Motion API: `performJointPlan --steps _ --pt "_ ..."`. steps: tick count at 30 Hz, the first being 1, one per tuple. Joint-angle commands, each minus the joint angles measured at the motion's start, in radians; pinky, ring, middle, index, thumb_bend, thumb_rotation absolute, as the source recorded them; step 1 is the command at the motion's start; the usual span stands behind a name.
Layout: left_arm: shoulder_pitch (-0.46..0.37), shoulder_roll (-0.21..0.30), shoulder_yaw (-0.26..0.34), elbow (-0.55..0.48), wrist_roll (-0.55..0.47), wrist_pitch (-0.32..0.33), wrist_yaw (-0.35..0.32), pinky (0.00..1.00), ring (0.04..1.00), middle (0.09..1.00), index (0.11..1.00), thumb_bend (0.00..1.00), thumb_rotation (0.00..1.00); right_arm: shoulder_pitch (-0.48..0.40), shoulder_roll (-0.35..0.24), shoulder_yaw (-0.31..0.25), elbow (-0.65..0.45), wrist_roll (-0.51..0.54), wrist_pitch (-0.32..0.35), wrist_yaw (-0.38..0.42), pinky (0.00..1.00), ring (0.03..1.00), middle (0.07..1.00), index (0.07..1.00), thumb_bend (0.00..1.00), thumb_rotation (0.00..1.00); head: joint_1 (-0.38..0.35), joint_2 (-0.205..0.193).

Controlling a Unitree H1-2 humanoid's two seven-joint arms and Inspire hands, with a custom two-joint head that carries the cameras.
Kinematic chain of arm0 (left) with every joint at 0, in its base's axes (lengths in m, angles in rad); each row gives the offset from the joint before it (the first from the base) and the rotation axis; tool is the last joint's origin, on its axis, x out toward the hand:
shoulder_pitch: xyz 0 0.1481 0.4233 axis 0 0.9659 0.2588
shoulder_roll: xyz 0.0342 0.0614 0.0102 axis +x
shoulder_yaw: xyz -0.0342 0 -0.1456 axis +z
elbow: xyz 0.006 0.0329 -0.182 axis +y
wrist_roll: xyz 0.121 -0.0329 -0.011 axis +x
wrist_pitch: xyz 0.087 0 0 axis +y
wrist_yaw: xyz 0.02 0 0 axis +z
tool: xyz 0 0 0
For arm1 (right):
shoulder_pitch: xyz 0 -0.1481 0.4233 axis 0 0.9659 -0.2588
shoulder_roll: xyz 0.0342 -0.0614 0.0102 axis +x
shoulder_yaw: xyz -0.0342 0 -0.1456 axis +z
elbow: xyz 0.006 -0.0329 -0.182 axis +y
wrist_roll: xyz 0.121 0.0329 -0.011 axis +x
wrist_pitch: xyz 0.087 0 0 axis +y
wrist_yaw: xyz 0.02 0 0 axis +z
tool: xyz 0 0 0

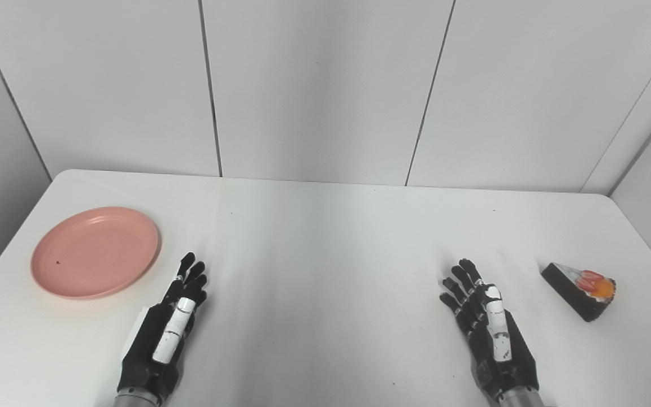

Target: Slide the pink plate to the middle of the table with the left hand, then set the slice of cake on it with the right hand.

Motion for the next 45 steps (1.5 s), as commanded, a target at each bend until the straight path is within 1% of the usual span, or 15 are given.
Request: performJointPlan --steps 1,5,6,10,12,13,14,17,21,27,28,32,35,41,45 --pt "-0.014 0.001 -0.001 -0.017 0.002 -0.016 -0.006 1.00 1.000 1.000 1.000 0.82 0.81 -0.003 0.000 -0.006 -0.019 0.011 -0.003 0.005 0.93 0.930 0.952 0.945 0.87 0.92 0.002 -0.001" --pt "-0.015 -0.001 -0.001 -0.010 -0.001 -0.018 -0.007 1.00 1.000 1.000 1.000 0.82 0.80 -0.005 0.001 -0.009 -0.010 0.014 -0.008 0.005 0.92 0.929 0.953 0.943 0.87 0.91 0.006 -0.007" --pt "-0.016 -0.001 -0.002 -0.003 0.002 -0.023 -0.007 1.00 1.000 1.000 1.000 0.82 0.80 -0.006 0.001 -0.010 -0.003 0.015 -0.013 0.007 0.92 0.929 0.953 0.943 0.87 0.91 0.012 -0.021" --pt "-0.020 -0.004 -0.008 0.022 0.012 -0.041 -0.008 1.00 1.000 1.000 1.000 0.81 0.81 -0.012 0.000 -0.015 0.029 0.021 -0.032 0.018 0.93 0.933 0.957 0.947 0.87 0.91 0.027 -0.046" --pt "-0.022 -0.005 -0.012 0.036 0.016 -0.052 -0.009 1.00 1.000 1.000 1.000 0.81 0.81 -0.015 -0.001 -0.019 0.046 0.024 -0.042 0.025 0.94 0.938 0.965 0.950 0.86 0.91 0.030 -0.050" --pt "-0.024 -0.006 -0.015 0.046 0.019 -0.062 -0.010 1.00 1.000 1.000 1.000 0.81 0.81 -0.017 -0.003 -0.022 0.059 0.025 -0.052 0.030 0.94 0.936 0.965 0.950 0.86 0.92 0.042 -0.066" --pt "-0.025 -0.006 -0.017 0.053 0.022 -0.070 -0.010 1.00 1.000 1.000 1.000 0.80 0.81 -0.019 -0.004 -0.024 0.068 0.024 -0.058 0.034 0.94 0.935 0.964 0.950 0.86 0.92 0.042 -0.066" --pt "-0.027 -0.012 -0.028 0.085 0.034 -0.101 -0.011 1.00 1.000 1.000 1.000 0.79 0.82 -0.025 -0.012 -0.033 0.105 0.033 -0.084 0.050 0.94 0.937 0.968 0.957 0.84 0.92 0.083 -0.098" --pt "-0.028 -0.025 -0.041 0.111 0.052 -0.128 -0.006 1.00 1.000 1.000 1.000 0.78 0.83 -0.029 -0.029 -0.040 0.145 0.042 -0.115 0.076 0.96 0.956 0.984 0.976 0.81 0.96 0.118 -0.121" --pt "-0.035 -0.041 -0.051 0.155 0.076 -0.171 -0.004 1.00 1.000 1.000 1.000 0.78 0.84 -0.039 -0.039 -0.056 0.200 0.056 -0.152 0.097 0.96 0.949 0.977 0.979 0.80 0.97 0.144 -0.148" --pt "-0.036 -0.044 -0.053 0.163 0.079 -0.178 -0.003 1.00 1.000 1.000 1.000 0.78 0.84 -0.041 -0.040 -0.059 0.210 0.059 -0.158 0.101 0.96 0.949 0.977 0.979 0.80 0.97 0.155 -0.161" --pt "-0.041 -0.050 -0.062 0.181 0.096 -0.188 0.005 1.00 1.000 1.000 1.000 0.77 0.85 -0.048 -0.045 -0.069 0.238 0.066 -0.168 0.112 0.96 0.944 0.973 0.975 0.80 0.96 0.175 -0.180" --pt "-0.045 -0.055 -0.067 0.195 0.105 -0.197 0.008 1.00 1.000 1.000 1.000 0.73 0.86 -0.051 -0.049 -0.070 0.246 0.067 -0.165 0.117 0.96 0.943 0.976 0.977 0.78 0.98 0.190 -0.190" --pt "-0.057 -0.069 -0.075 0.227 0.119 -0.208 0.017 1.00 1.000 1.000 1.000 0.69 0.85 -0.062 -0.061 -0.075 0.275 0.078 -0.173 0.136 1.00 0.973 0.999 1.000 0.75 1.00 0.229 -0.214" --pt "-0.068 -0.075 -0.081 0.258 0.130 -0.235 0.020 1.00 1.000 1.000 1.000 0.66 0.86 -0.072 -0.064 -0.083 0.298 0.086 -0.174 0.143 0.98 0.965 0.991 0.992 0.75 1.00 0.250 -0.229"
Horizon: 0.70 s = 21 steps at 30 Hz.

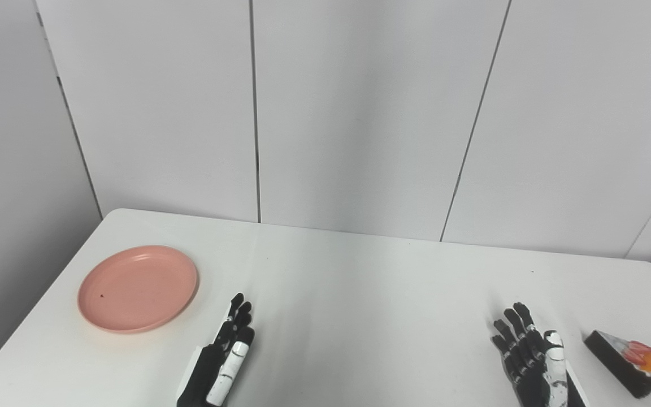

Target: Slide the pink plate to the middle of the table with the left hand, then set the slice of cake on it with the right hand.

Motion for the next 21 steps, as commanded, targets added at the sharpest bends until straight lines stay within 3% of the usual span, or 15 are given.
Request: performJointPlan --steps 1,14,17,21 --pt "-0.005 -0.015 -0.021 0.044 0.017 -0.026 -0.009 1.00 1.000 1.000 1.000 0.65 0.86 0.030 0.000 -0.011 0.058 0.015 -0.036 0.018 0.98 0.962 0.987 0.989 0.75 1.00 0.004 -0.004" --pt "-0.021 -0.013 -0.021 0.092 0.026 -0.073 -0.006 0.99 1.000 1.000 1.000 0.65 0.88 0.016 0.003 -0.015 0.087 0.017 -0.040 0.025 0.96 0.950 0.971 0.979 0.78 0.99 0.008 -0.020" --pt "-0.024 -0.010 -0.012 0.114 0.036 -0.139 0.008 0.98 0.995 1.000 1.000 0.64 0.87 0.018 0.008 -0.011 0.089 0.014 -0.040 0.025 0.96 0.953 0.972 0.982 0.77 1.00 0.002 -0.036" --pt "-0.031 -0.001 0.003 0.112 0.034 -0.234 0.009 0.97 0.981 0.997 1.000 0.75 0.88 0.024 0.016 -0.006 0.082 0.011 -0.033 0.021 0.95 0.954 0.972 0.982 0.79 0.99 -0.011 -0.051"
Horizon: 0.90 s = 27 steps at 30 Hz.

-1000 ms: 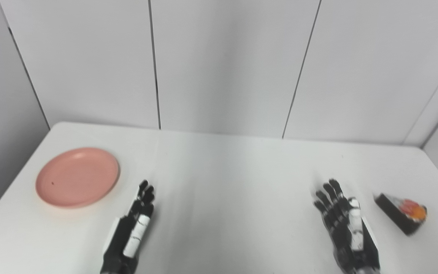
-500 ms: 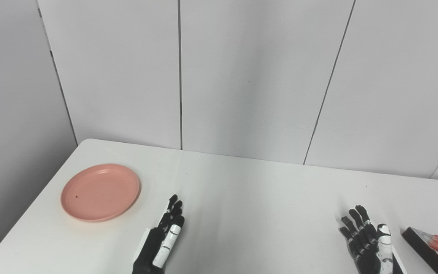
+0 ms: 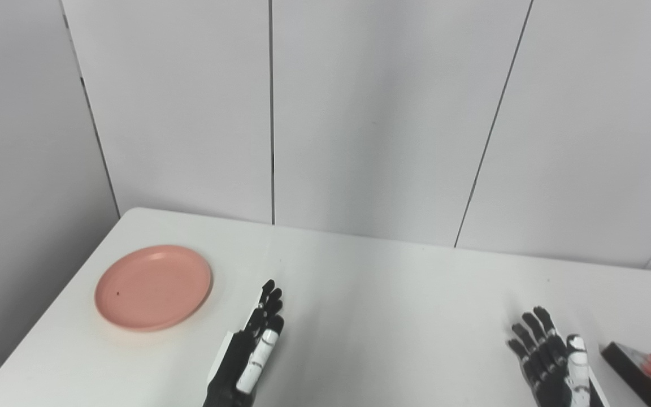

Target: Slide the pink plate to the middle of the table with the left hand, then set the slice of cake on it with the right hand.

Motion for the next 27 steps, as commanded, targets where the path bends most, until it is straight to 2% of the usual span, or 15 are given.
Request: performJointPlan --steps 1,4,7,11,14,20,27 --pt "0.015 0.005 0.011 0.026 -0.012 -0.081 -0.003 0.97 0.980 0.990 1.000 0.75 0.88 0.050 0.022 0.005 0.042 0.001 -0.023 0.007 0.96 0.958 0.974 0.986 0.81 0.98 -0.008 -0.008" --pt "-0.002 0.015 0.032 -0.032 -0.040 -0.101 -0.006 0.95 0.969 0.972 1.000 0.78 0.86 0.051 0.032 0.003 0.043 0.007 -0.018 0.004 0.95 0.949 0.968 0.983 0.83 0.96 -0.025 -0.020" --pt "-0.028 0.032 0.056 -0.081 -0.058 -0.110 -0.005 0.88 0.930 0.929 0.989 0.88 0.80 0.051 0.040 0.003 0.047 0.007 -0.014 0.000 0.94 0.944 0.963 0.974 0.85 0.94 -0.040 -0.029" --pt "-0.092 0.070 0.107 -0.129 -0.072 -0.092 0.004 0.83 0.903 0.902 0.956 0.95 0.80 0.054 0.046 0.006 0.044 -0.002 -0.014 -0.008 0.93 0.934 0.953 0.968 0.85 0.94 -0.064 -0.036" --pt "-0.142 0.096 0.148 -0.138 -0.072 -0.089 0.024 0.81 0.886 0.891 0.937 0.96 0.80 0.060 0.046 0.008 0.042 -0.010 -0.018 -0.011 0.90 0.923 0.937 0.950 0.84 0.94 -0.072 -0.039" --pt "-0.241 0.170 0.217 -0.093 -0.020 -0.106 0.064 0.76 0.858 0.868 0.896 0.95 0.83 0.070 0.050 0.010 0.018 -0.016 -0.004 -0.015 0.86 0.898 0.913 0.928 0.85 0.92 -0.076 -0.030" --pt "-0.335 0.287 0.297 -0.002 -0.033 -0.055 0.074 0.80 0.871 0.887 0.922 0.93 0.81 0.085 0.057 0.014 -0.013 -0.016 0.012 -0.025 0.83 0.873 0.897 0.909 0.88 0.90 -0.090 -0.012"
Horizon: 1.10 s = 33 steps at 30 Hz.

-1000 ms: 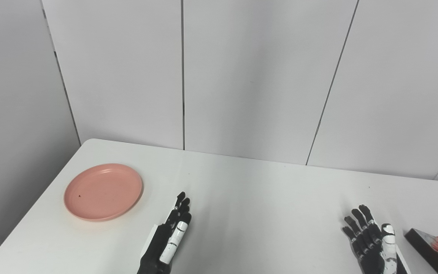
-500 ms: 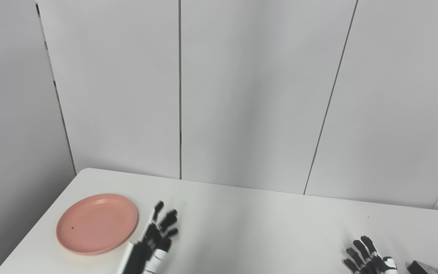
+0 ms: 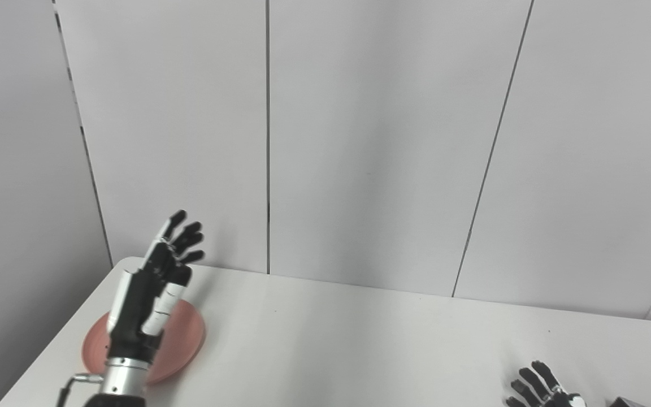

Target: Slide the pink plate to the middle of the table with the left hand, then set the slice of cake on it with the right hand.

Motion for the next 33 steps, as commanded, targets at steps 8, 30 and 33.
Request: performJointPlan --steps 8,30,33 --pt "-0.143 0.168 0.082 0.245 -0.044 -0.025 0.001 0.86 0.911 0.917 0.948 0.90 0.83 0.088 0.030 0.027 -0.019 0.002 0.028 -0.009 0.82 0.874 0.903 0.915 0.88 0.90 -0.006 0.019" --pt "-0.269 0.282 0.111 0.835 -0.130 -0.177 -0.062 0.79 0.897 0.901 0.959 0.88 0.81 0.137 0.042 0.059 -0.166 -0.007 0.097 -0.052 0.88 0.899 0.919 0.959 0.79 0.94 -0.020 0.055" --pt "-0.273 0.285 0.110 0.864 -0.132 -0.178 -0.067 0.79 0.894 0.890 0.938 0.89 0.81 0.144 0.042 0.059 -0.194 -0.006 0.121 -0.060 0.89 0.907 0.925 0.965 0.78 0.95 -0.017 0.064"
